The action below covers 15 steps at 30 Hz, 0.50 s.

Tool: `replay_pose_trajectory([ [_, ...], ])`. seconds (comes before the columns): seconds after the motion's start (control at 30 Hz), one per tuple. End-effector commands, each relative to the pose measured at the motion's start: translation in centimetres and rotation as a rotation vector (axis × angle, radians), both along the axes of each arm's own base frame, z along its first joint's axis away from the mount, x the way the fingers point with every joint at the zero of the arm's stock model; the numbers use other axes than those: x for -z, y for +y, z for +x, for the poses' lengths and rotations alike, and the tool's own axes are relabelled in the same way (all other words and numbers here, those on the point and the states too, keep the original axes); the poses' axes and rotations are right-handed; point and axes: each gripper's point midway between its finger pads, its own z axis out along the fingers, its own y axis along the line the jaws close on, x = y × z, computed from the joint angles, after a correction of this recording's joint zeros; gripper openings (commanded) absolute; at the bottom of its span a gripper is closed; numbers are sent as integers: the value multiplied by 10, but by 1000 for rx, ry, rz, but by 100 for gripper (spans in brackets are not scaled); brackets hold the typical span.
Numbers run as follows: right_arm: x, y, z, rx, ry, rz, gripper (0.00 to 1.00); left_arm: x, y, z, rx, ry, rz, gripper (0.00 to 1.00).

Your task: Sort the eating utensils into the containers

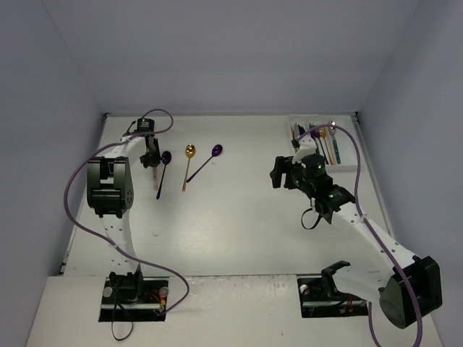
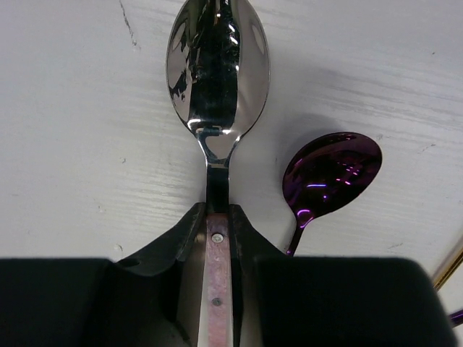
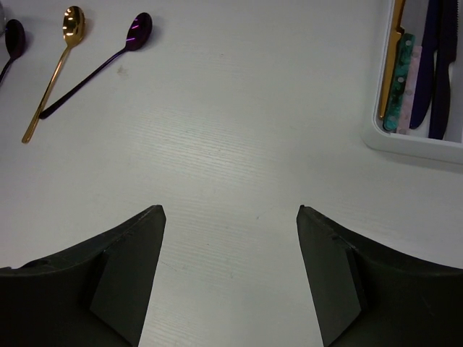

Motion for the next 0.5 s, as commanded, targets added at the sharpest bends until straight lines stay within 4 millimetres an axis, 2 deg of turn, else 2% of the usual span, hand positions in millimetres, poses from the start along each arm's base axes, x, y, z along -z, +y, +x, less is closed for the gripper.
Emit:
replay_pose_trajectory([
  [0.0,-44,35,4,-75,-138,23,72,-75,2,3,-99,-126,6,0],
  [0.07,-51,54,2,-94,-157,24,72,-105,-5,-3,-152,-166,-11,0],
  [0.13,-59,80,-3,-133,-181,36,72,-139,-23,-12,-167,-220,-21,0],
  [0.2,-65,101,-6,-159,-197,42,72,-161,-36,-21,-198,-261,-9,0],
  [0.27,-70,127,-11,-199,-214,45,72,-183,-58,-33,-186,-293,-26,0],
  [0.33,-67,151,-17,-243,-217,40,73,-197,-79,-44,-183,-319,-61,0],
  [0.43,-81,182,-21,-292,-249,54,73,-214,-107,-61,-174,-349,-141,0],
  [0.47,-78,189,-23,-306,-248,51,73,-213,-114,-65,-159,-343,-153,0],
])
